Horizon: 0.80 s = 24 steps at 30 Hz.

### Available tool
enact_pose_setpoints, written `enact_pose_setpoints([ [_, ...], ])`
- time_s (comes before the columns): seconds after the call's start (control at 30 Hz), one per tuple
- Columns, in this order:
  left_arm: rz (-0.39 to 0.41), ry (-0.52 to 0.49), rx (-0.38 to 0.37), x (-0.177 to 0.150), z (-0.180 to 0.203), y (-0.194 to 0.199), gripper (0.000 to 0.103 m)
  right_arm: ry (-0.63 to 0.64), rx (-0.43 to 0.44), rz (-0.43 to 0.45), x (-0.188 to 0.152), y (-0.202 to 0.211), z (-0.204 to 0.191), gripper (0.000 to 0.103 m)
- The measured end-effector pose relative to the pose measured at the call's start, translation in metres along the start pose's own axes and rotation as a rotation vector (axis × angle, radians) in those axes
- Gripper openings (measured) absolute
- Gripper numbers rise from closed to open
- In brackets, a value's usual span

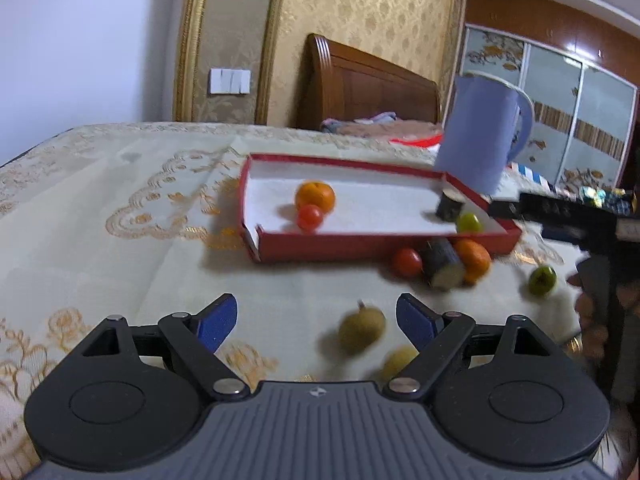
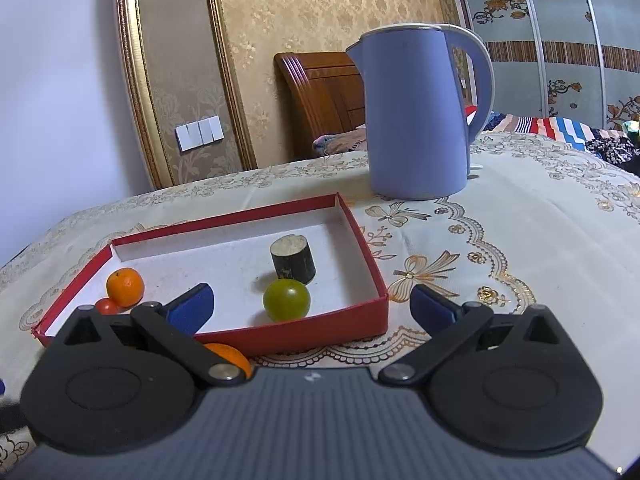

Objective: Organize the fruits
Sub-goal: 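Withdraw both open grippers from the tray toward the loose fruits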

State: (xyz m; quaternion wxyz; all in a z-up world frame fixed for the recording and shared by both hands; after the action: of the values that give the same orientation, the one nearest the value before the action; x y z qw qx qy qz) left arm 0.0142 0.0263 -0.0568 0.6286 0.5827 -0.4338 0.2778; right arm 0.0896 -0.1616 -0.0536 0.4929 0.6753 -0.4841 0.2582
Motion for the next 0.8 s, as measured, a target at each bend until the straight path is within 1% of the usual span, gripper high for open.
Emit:
enact_pose_setpoints([
  [0.13,-0.020,-0.003,0.014,-0.007,0.011,0.005,0.087,0.000,-0.003,-0.001,0.000,0.002,0.002,0.103],
  [0.27,-0.029,0.018,-0.029,-0.014,0.020,0.011,0.087,-0.006,0.001,-0.025,-0.006,0.010,0.010,0.103],
  [0.37,-0.033,0.006,-0.023,-0.018,0.027,0.012,0.087,-0.003,0.003,-0.006,-0.010,0.023,0.019,0.103],
  [0.5,-0.047,-0.010,-0.031,-0.019,0.038,0.011,0.087,-0.063,0.013,0.012,-0.007,0.040,0.040,0.103],
  [0.63,-0.072,-0.016,-0.048,-0.019,0.050,0.008,0.087,-0.022,-0.011,0.010,-0.007,0.053,0.056,0.103],
  [0.7,-0.084,-0.032,-0.041,-0.019,0.055,0.005,0.087,0.005,-0.019,0.010,-0.007,0.058,0.061,0.103],
  [0.73,-0.093,-0.038,-0.035,-0.019,0.057,0.004,0.087,0.024,-0.033,0.018,-0.007,0.060,0.062,0.103],
  [0.8,-0.103,-0.037,-0.025,-0.018,0.059,0.003,0.087,0.092,-0.088,0.049,-0.007,0.065,0.065,0.103],
])
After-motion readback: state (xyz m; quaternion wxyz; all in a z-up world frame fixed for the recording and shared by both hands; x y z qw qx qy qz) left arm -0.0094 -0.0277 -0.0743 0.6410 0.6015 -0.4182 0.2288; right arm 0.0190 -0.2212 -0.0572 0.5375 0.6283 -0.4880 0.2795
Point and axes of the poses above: each gripper's, at about its wrist camera, not at the fingertips, and y roughly against the way its jaws point, z to its right, x to its top, the point moved 9 cm from there along -y, roughly the way its jaws point, and after that the axes turned 12 degrees about -y, right-handed, at the moved point
